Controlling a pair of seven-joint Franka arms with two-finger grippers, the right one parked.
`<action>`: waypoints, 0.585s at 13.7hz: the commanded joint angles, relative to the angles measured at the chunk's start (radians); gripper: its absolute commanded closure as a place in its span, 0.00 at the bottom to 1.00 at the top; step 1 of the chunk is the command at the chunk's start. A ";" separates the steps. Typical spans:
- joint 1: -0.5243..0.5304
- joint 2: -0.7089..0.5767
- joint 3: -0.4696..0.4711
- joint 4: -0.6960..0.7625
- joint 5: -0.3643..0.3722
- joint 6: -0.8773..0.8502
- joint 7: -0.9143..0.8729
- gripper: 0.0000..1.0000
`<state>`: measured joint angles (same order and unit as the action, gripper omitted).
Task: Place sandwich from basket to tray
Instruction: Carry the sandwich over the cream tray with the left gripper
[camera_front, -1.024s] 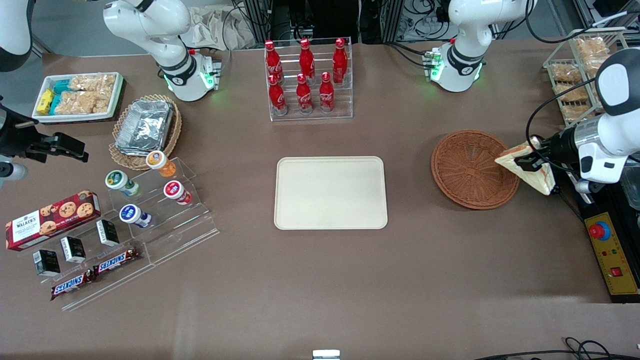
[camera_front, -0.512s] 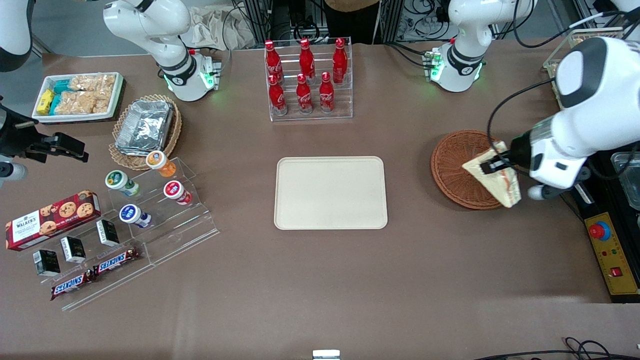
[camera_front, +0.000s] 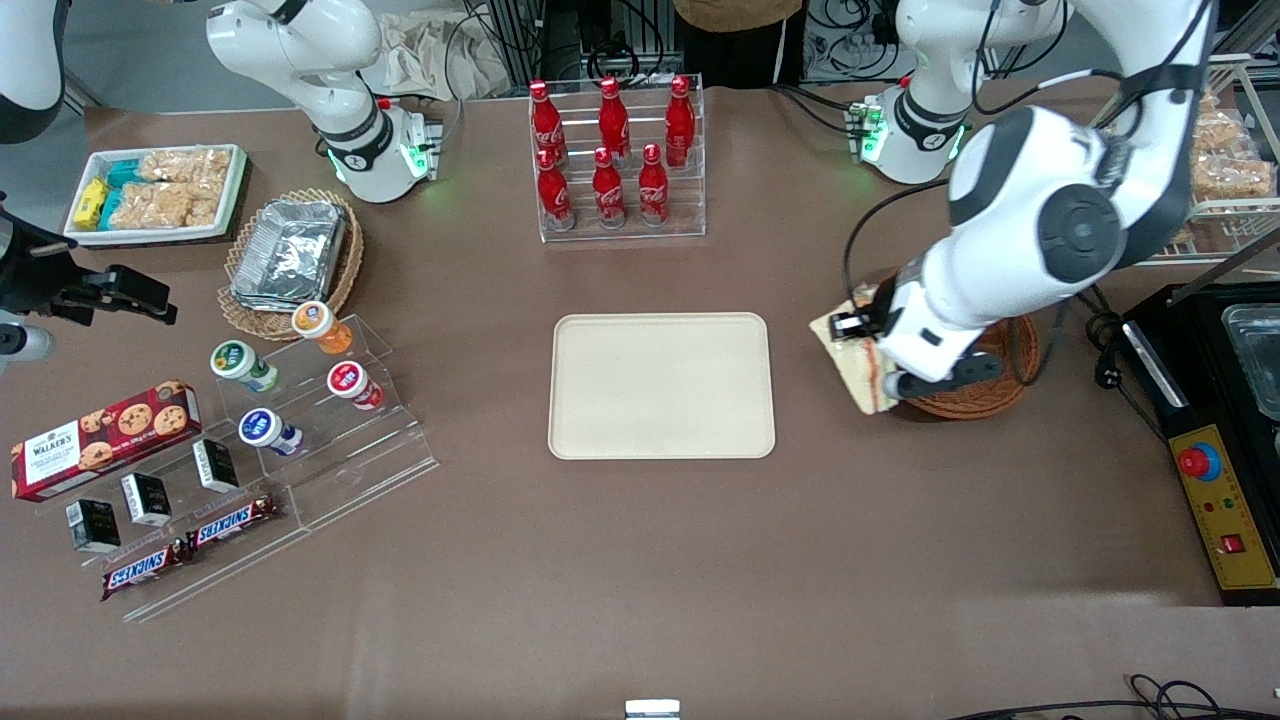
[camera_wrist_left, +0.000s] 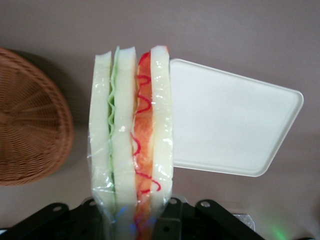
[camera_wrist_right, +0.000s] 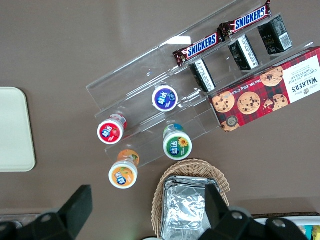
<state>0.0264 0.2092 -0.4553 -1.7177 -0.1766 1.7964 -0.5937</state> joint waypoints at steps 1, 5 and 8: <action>-0.078 0.097 -0.002 0.037 0.060 0.070 -0.079 0.76; -0.152 0.203 0.000 0.038 0.164 0.132 -0.132 0.76; -0.175 0.258 -0.002 0.038 0.200 0.133 -0.115 0.76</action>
<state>-0.1263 0.4275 -0.4573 -1.7158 -0.0088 1.9383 -0.7039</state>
